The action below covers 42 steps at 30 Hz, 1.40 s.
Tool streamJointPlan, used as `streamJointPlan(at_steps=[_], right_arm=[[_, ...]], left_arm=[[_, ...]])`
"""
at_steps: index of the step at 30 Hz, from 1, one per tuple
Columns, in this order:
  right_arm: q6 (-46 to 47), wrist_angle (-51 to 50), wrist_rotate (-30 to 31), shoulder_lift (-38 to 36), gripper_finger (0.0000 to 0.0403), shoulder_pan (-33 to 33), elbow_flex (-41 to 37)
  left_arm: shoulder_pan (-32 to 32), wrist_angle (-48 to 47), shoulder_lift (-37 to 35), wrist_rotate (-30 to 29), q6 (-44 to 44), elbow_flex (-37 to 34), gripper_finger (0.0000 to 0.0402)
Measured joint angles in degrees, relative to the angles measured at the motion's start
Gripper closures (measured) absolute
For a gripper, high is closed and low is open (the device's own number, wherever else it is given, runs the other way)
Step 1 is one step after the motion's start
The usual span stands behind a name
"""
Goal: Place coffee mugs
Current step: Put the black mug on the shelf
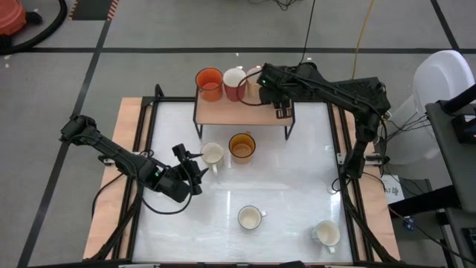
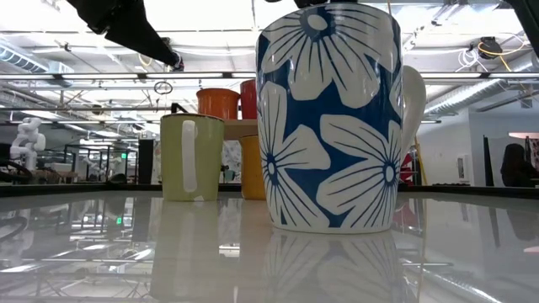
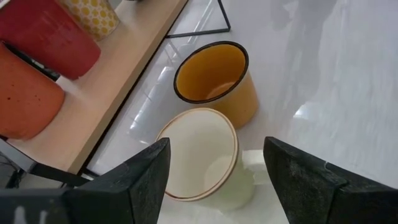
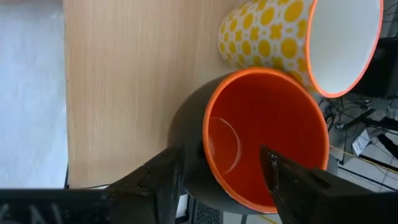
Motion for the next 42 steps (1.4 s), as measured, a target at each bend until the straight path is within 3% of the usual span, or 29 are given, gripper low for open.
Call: streamJointPlan(at_steps=[13, 23, 35, 42], right_arm=[[-7.69, 1.14, -1.69, 0.59, 0.0263, -1.8, -5.62], [-7.71, -1.46, -2.0, 0.61, 0.0391, -1.82, -6.71], [-7.6, -1.38, -1.47, -1.8, 0.0396, -1.79, -6.69], [-14.81, -1.31, -4.07, -3.08, 0.0397, -3.72, -6.58]], left_arm=[[0.0, 0.35, 0.0, -0.02, 0.02, 0.0, 0.014], [0.0, 0.33, 0.0, -0.02, 0.41, 0.0, 0.014], [0.0, 0.29, 0.0, -0.02, 0.43, 0.0, 0.014], [0.0, 0.3, 0.0, -0.04, 0.45, 0.0, 0.014]])
